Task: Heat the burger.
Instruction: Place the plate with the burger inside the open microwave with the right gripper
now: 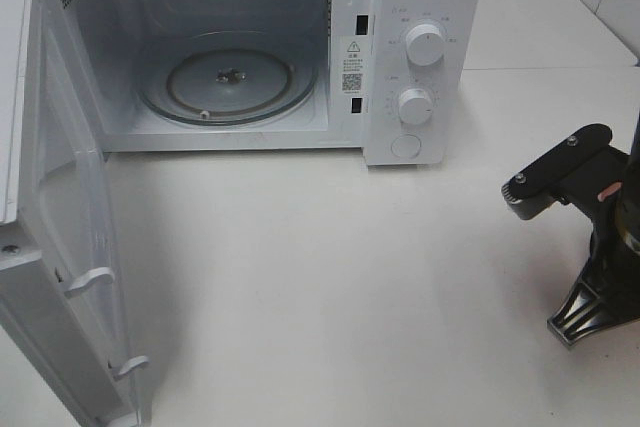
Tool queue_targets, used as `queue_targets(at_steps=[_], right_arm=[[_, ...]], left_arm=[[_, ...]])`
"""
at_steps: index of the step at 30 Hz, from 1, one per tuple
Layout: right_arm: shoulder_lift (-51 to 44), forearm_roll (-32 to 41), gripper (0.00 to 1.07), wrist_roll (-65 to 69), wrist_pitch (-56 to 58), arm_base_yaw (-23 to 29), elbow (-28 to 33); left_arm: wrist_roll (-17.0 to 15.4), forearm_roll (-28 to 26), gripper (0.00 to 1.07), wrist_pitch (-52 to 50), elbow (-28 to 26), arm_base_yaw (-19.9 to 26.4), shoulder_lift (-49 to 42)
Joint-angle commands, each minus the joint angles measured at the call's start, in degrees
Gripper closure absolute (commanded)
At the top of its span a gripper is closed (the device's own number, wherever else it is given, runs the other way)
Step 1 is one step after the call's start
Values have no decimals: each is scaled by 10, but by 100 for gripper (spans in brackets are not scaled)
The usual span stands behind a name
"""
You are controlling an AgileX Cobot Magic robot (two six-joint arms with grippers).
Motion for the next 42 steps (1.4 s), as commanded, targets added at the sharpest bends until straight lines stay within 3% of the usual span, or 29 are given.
queue_targets(at_steps=[1,13,33,42], right_arm=[[-6,-44,107,11,47,35,-3],[-6,-44,107,19,67,128,-3],[-6,-46,107,30,81,360,-3],[-6,-53,107,29,81,398,-3]], left_arm=[[-3,-4,9,-3,2,-3,-14],[-3,-4,9,-3,2,-3,-14],[-3,-4,9,-3,2,-3,-14],[-3,-4,9,-3,2,-3,-14]])
